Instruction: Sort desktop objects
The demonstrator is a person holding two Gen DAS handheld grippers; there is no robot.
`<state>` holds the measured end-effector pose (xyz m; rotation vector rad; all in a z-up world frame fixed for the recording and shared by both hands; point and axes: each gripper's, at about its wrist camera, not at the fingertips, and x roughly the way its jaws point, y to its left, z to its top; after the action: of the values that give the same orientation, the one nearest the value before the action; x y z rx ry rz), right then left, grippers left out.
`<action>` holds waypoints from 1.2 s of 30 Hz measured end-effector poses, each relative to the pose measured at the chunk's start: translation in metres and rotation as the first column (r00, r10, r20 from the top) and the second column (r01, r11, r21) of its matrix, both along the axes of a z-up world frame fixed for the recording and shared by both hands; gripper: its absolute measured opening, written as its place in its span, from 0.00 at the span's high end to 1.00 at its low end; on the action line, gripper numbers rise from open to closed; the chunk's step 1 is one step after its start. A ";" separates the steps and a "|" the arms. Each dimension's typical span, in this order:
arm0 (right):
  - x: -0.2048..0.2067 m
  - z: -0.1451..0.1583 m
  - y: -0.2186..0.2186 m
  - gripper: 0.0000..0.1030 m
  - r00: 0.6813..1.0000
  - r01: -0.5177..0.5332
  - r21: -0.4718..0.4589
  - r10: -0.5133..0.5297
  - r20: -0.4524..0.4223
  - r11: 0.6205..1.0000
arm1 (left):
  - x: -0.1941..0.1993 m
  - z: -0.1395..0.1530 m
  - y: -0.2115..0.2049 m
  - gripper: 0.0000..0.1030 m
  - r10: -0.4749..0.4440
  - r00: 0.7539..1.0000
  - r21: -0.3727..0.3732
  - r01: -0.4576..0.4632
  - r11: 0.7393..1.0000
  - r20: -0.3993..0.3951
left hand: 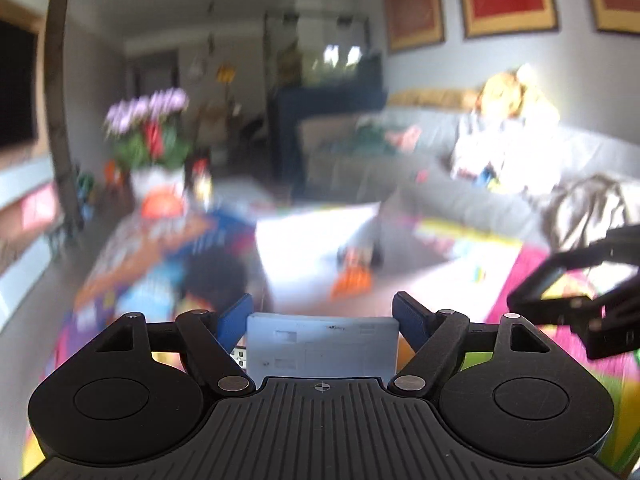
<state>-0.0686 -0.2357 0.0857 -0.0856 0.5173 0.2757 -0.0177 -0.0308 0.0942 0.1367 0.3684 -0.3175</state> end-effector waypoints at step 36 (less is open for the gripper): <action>0.093 0.034 0.050 0.18 0.993 -0.023 -0.049 0.028 0.117 0.999 | 0.036 -0.081 0.087 0.00 0.289 0.943 0.062 -0.283 0.957 -0.164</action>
<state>0.0245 -0.1856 0.1200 -0.1537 0.4063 0.2816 0.0187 0.0560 0.0129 0.0906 0.5585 -0.0337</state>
